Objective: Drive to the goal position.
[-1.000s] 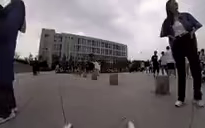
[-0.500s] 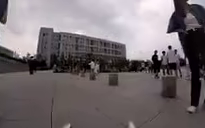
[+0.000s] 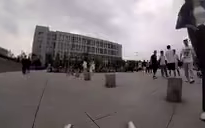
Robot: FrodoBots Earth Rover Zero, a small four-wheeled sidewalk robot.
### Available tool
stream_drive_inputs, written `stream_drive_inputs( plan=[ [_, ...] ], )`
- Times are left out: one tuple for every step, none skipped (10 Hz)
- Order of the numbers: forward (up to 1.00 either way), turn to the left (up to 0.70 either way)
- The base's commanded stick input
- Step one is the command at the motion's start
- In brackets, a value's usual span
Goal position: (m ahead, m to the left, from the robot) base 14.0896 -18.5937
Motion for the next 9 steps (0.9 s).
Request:
stream_drive_inputs(
  plan=[
    [0.70, -0.14],
    [0.70, -0.14],
    [0.70, -0.14],
    [0.70, -0.14],
    [0.70, -0.14],
    [0.70, -0.14],
    [0.70, -0.14],
    [0.70, -0.14],
    [0.70, -0.14]
  ],
)
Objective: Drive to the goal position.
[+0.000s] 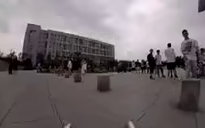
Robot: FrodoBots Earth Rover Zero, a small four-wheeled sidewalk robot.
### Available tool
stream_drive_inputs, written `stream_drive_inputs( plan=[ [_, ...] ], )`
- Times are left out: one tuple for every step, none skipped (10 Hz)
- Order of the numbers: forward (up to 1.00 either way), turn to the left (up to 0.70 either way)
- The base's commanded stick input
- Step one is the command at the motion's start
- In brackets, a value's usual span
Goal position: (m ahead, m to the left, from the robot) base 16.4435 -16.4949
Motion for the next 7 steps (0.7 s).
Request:
stream_drive_inputs(
  plan=[
    [0.70, -0.14],
    [0.70, -0.14],
    [0.65, -0.14],
    [0.47, -0.38],
    [0.18, -0.71],
    [0.04, -0.40],
    [0.00, -0.70]
  ],
)
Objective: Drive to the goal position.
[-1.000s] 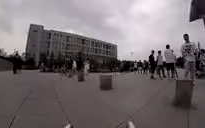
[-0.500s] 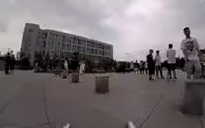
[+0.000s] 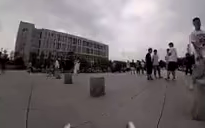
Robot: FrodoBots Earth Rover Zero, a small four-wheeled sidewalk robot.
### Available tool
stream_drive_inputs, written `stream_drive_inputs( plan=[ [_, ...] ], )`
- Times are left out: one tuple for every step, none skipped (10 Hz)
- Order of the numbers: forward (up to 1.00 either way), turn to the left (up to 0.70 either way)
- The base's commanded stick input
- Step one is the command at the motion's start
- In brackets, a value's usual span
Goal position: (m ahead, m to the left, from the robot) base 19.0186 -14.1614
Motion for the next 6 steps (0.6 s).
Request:
stream_drive_inputs(
  plan=[
    [0.00, -0.70],
    [0.00, -0.70],
    [0.00, -0.70],
    [0.00, -0.70],
    [0.00, -0.70],
    [0.00, -0.70]
  ],
)
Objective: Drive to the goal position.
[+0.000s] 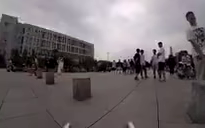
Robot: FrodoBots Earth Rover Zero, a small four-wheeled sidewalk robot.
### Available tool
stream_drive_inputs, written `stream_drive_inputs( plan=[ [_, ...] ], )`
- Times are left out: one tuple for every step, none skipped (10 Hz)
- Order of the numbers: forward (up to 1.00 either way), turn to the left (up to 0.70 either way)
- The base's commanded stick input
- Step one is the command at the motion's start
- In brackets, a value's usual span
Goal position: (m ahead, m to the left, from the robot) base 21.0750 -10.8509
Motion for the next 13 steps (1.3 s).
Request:
stream_drive_inputs(
  plan=[
    [0.00, -0.69],
    [0.08, -0.47],
    [0.67, -0.02],
    [0.70, 0.00],
    [0.70, 0.00],
    [0.70, 0.00],
    [0.70, 0.00],
    [0.70, 0.00],
    [0.70, 0.00],
    [0.70, 0.00],
    [0.70, 0.00],
    [0.70, 0.00],
    [0.70, 0.00]
  ],
)
